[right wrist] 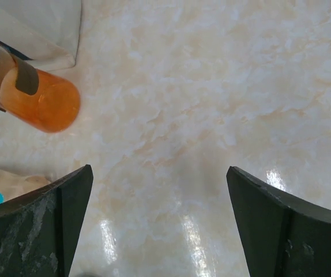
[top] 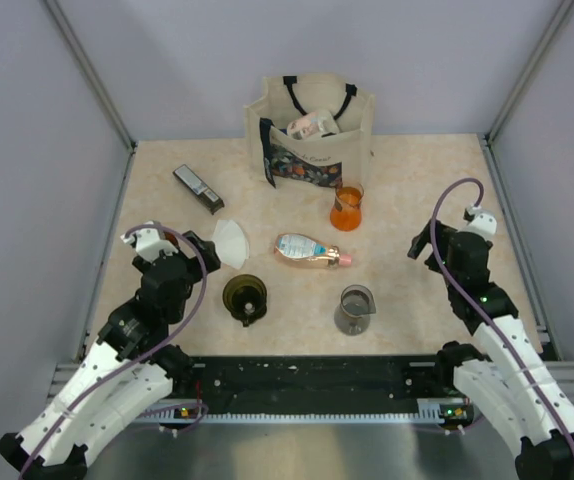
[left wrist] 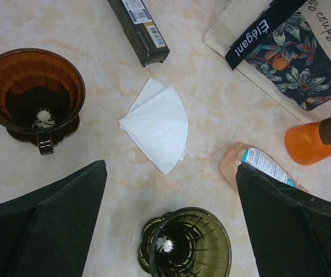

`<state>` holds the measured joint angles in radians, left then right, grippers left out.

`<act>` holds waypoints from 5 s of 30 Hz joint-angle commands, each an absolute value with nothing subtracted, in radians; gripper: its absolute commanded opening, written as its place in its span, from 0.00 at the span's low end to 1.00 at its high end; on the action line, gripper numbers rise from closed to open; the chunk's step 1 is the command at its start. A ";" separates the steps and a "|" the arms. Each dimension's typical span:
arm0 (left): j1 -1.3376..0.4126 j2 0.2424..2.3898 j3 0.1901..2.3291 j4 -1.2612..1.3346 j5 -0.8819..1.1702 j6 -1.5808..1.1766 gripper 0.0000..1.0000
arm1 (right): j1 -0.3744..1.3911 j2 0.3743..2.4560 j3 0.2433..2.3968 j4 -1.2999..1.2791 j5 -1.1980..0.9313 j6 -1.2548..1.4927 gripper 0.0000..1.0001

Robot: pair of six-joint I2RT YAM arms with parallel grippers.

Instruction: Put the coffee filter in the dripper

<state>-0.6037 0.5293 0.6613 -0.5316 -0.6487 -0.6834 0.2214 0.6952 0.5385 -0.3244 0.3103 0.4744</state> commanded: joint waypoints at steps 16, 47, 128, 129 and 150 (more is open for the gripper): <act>-0.603 0.617 0.733 -0.566 -0.608 -0.742 0.99 | 0.222 0.571 0.474 -0.179 0.242 0.454 0.99; -0.588 0.620 0.693 -0.772 -0.716 -0.992 0.99 | 1.393 1.572 1.032 0.051 0.569 0.669 0.94; -0.568 0.485 0.649 -0.603 -0.635 -0.851 0.99 | 1.207 1.030 0.939 -0.299 0.657 0.443 0.00; -0.569 0.489 0.649 -0.597 -0.627 -0.844 0.99 | 1.207 1.013 0.948 -0.346 0.650 0.436 0.00; -0.568 0.646 0.611 -0.397 -0.525 -0.769 0.99 | 0.695 0.977 0.963 -0.243 0.323 0.215 0.00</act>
<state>-0.5709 0.6331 0.6224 -0.4862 -0.5446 -0.8005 0.8032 0.9245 0.9459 -0.4793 0.5266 0.3645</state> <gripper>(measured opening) 0.990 0.171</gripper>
